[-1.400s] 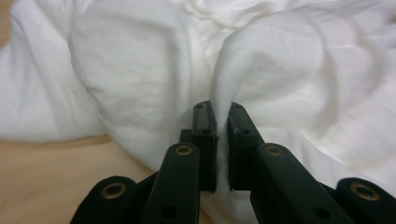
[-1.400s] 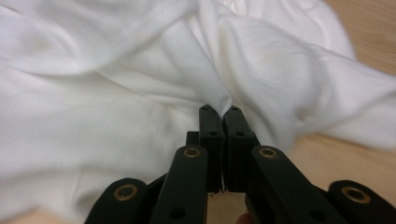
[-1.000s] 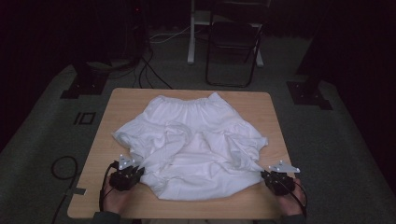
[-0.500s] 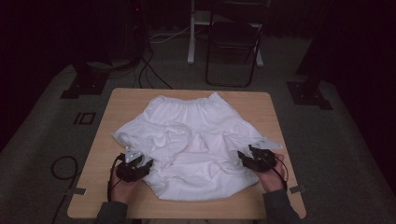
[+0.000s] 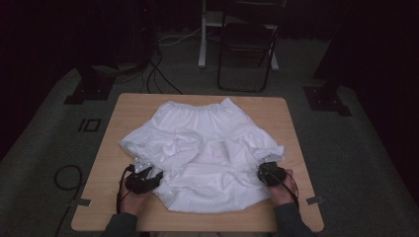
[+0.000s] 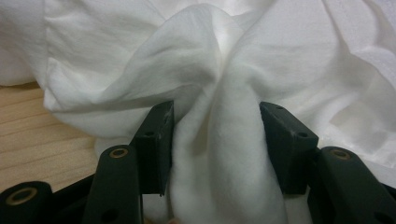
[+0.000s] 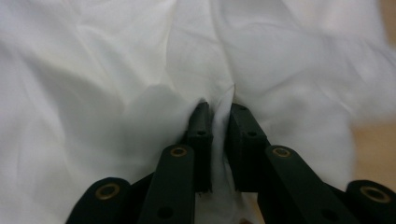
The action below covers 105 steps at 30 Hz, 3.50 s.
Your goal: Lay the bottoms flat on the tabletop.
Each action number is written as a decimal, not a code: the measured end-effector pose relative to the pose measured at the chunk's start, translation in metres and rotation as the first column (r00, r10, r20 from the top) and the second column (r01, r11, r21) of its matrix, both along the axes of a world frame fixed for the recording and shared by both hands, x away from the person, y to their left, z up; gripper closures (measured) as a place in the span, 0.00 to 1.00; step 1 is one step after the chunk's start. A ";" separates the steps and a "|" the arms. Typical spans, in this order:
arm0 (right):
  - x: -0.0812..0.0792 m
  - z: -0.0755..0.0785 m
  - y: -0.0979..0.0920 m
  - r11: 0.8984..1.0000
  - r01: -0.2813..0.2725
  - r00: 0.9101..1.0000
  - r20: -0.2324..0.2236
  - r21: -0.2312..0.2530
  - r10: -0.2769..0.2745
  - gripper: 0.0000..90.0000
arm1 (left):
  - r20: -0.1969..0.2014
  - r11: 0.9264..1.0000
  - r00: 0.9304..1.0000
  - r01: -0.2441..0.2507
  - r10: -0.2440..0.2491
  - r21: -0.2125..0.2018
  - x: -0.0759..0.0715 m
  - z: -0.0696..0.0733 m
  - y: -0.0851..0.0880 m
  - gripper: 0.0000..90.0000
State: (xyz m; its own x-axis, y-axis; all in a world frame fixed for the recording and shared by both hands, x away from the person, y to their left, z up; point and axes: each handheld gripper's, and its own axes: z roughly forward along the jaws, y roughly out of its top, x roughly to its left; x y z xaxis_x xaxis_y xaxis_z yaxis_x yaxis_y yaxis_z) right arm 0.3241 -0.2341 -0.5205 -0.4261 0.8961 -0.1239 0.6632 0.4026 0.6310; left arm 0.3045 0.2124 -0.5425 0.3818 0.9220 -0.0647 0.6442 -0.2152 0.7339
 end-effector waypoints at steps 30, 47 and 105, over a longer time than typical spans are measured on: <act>-0.039 0.041 -0.023 1.000 0.001 0.989 0.147 0.014 -0.003 0.55 | 0.091 0.999 0.995 0.031 -0.029 -0.024 -0.015 0.045 -0.001 0.45; -0.002 -0.012 -0.012 0.999 0.034 0.999 0.017 -0.024 -0.033 0.45 | -0.044 0.976 0.983 0.184 -0.180 0.116 0.091 0.037 -0.113 0.34; -0.014 -0.012 -0.029 0.997 0.069 0.998 -0.017 0.029 -0.068 0.46 | -0.009 0.972 0.999 -0.035 0.038 0.233 -0.012 0.031 0.014 0.56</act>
